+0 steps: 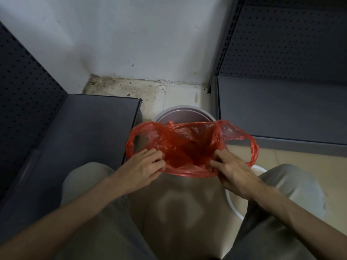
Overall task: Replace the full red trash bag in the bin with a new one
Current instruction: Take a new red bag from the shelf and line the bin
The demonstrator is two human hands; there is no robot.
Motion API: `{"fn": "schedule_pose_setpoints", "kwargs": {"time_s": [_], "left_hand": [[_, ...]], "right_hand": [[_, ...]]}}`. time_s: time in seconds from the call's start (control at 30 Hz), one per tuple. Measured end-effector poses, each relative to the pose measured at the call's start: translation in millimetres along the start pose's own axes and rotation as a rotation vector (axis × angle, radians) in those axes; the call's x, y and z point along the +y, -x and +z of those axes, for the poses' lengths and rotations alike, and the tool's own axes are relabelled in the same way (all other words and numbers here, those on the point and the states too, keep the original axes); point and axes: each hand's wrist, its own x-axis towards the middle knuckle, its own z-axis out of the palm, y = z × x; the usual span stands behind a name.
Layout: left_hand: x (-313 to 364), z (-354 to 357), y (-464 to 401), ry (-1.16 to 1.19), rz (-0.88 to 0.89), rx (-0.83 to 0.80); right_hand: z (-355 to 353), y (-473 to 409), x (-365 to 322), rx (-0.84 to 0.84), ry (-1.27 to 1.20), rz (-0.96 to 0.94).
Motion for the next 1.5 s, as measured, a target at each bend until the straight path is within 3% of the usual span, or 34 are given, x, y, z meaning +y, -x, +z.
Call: {"fn": "schedule_pose_setpoints", "kwargs": {"time_s": [0.17,0.3,0.5,0.67,0.77,0.97,1.27,1.4,1.5], "left_hand": [[-10,7,4,-0.034,-0.028,-0.077],[-16,4,4,-0.005,-0.161,-0.141],[-18,-5,3,0.200,-0.333,0.006],[-5,-15,5,0.037,-0.277,0.263],[-3,-14,4,0.052,-0.323,0.316],[-21,-3,4,0.193,-0.465,0.106],[-52,7,-30,0.367,-0.534,-0.137],[-62,8,-44,0.528,-0.556,-0.191],[-69,3,-52,0.707,-0.613,-0.141]], "right_hand": [[5,-1,7,-0.078,-0.006,0.060],[-3,-1,8,-0.113,-0.028,0.151],[-4,-4,22,-0.099,-0.048,0.258],[-7,-5,16,0.159,-0.130,0.332],[-4,-10,13,0.187,-0.274,0.418],[5,-10,23,0.033,-0.324,0.479],[0,-32,39,0.010,-0.329,0.543],[-4,-41,48,-0.009,-0.455,0.552],[-12,-50,47,-0.005,-0.592,0.572]]}}
